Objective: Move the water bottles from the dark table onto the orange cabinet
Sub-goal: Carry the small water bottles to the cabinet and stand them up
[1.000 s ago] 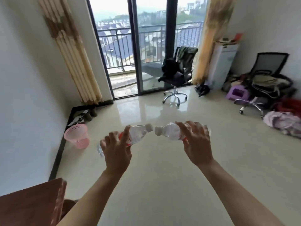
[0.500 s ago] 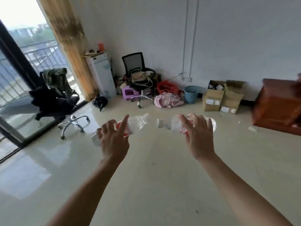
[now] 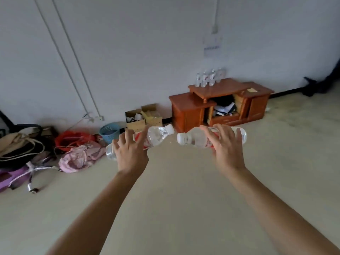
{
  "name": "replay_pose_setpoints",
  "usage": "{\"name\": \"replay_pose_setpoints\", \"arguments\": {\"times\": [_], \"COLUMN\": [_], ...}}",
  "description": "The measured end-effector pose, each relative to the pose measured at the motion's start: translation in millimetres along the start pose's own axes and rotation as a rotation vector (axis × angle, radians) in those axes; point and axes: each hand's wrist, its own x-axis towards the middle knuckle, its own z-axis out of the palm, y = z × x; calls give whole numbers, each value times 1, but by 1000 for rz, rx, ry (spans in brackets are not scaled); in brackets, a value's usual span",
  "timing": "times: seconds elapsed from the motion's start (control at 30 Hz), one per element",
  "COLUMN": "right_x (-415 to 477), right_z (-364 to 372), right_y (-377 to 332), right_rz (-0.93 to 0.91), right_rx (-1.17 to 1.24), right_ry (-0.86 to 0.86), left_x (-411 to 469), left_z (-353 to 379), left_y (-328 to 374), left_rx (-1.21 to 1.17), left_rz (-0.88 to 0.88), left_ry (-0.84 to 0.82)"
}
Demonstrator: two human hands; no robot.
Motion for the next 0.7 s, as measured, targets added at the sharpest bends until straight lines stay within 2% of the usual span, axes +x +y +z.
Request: {"name": "replay_pose_setpoints", "arguments": {"times": [0.17, 0.4, 0.7], "right_x": [24, 106, 269], "right_z": [32, 100, 186], "right_y": [84, 211, 332], "right_rz": [204, 343, 302], "right_rx": [-87, -126, -145], "right_ry": [8, 16, -8], "left_x": [84, 212, 375], "left_z": [83, 188, 294], "left_y": [74, 177, 232], "left_rx": [-60, -56, -30], "left_rz": [175, 293, 274], "left_ry": [-48, -108, -13]}}
